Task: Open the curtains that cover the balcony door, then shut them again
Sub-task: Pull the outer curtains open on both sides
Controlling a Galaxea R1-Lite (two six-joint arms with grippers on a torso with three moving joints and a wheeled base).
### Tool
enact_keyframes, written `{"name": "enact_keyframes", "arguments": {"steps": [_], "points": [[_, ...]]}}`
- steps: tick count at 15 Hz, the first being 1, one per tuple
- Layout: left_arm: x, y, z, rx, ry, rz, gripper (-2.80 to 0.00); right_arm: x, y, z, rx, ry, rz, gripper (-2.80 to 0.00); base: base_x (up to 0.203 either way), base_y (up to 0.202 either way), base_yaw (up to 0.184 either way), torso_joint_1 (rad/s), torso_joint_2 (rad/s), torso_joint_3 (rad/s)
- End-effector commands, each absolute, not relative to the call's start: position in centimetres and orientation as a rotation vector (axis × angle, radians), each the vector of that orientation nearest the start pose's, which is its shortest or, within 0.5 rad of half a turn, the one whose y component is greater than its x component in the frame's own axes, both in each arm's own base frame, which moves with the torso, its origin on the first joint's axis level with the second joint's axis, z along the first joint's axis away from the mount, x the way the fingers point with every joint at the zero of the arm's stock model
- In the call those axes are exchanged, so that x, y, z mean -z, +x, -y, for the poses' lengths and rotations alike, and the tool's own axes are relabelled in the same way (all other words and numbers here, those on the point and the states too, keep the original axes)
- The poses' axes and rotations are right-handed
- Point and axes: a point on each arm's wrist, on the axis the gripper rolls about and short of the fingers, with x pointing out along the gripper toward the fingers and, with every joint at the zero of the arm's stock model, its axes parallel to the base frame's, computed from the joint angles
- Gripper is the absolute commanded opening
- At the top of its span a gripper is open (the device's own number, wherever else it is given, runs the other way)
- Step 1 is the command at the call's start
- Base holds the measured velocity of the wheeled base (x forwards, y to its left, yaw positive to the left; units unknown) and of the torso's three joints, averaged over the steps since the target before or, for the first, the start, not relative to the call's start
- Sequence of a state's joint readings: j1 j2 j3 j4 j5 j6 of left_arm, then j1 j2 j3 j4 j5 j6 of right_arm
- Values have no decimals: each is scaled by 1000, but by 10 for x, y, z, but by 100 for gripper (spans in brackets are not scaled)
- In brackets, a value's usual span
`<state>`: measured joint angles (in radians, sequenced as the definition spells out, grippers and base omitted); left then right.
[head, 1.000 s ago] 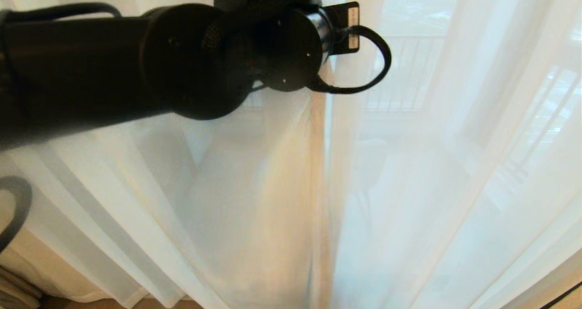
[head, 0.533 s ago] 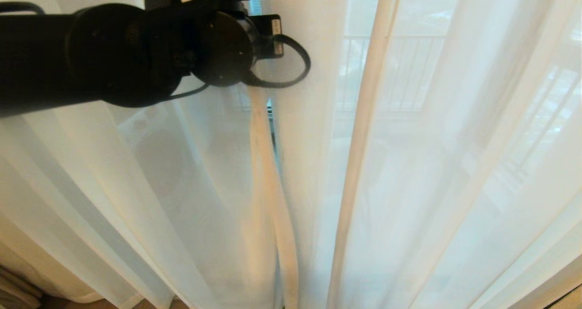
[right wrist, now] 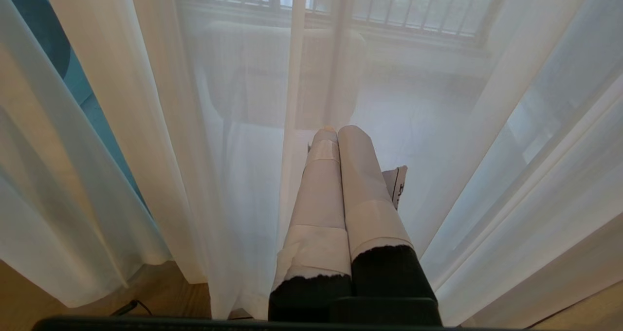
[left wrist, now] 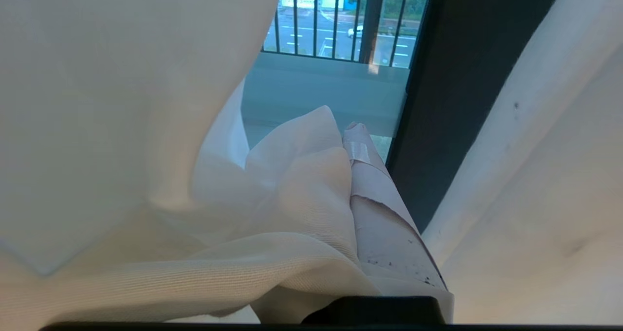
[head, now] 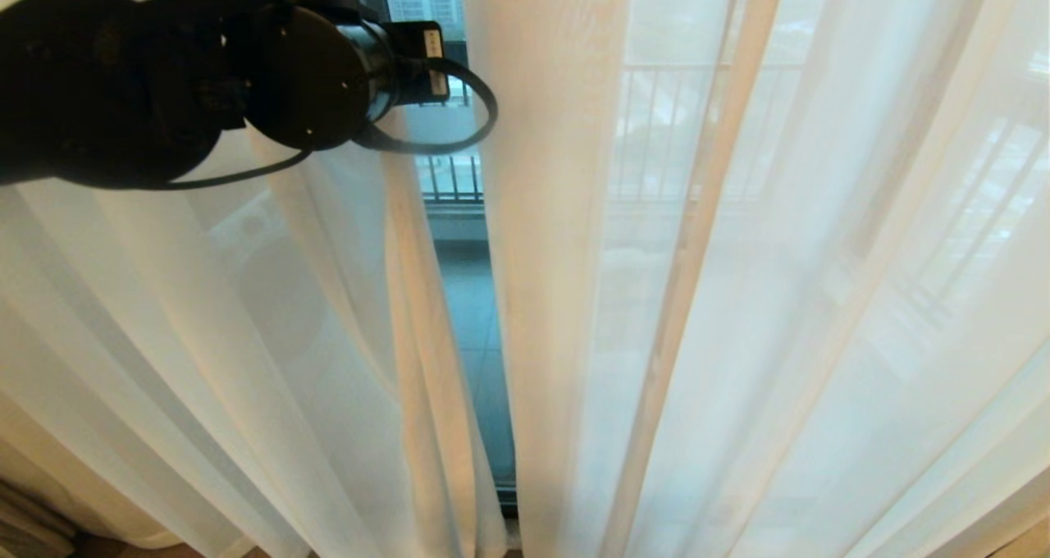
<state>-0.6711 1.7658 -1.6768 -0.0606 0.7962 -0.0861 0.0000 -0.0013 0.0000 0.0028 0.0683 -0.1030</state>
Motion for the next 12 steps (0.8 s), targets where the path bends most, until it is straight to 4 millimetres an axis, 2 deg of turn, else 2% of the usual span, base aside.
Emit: {"name": "enact_keyframes", "arguments": {"steps": [1, 2, 3, 8, 12], "points": [[-352, 271, 194, -131, -70, -14, -280, -75, -23, -2, -69, -104, 1, -280, 0, 0, 0, 0, 0, 0], [-352, 271, 194, -130, -70, -14, -280, -75, -23, -2, -69, -104, 1, -280, 0, 0, 0, 0, 0, 0], [-352, 271, 194, -131, -69, -15, 0, -75, -23, -2, -69, -104, 1, -280, 0, 0, 0, 0, 0, 0], [-350, 269, 194, -128, -65, -20, 0, -75, -23, -2, -69, -104, 1, -280, 0, 0, 0, 0, 0, 0], [-350, 252, 185, -117, -60, -29, 0, -75, -23, -2, -69, -104, 1, -280, 0, 0, 0, 0, 0, 0]]}}
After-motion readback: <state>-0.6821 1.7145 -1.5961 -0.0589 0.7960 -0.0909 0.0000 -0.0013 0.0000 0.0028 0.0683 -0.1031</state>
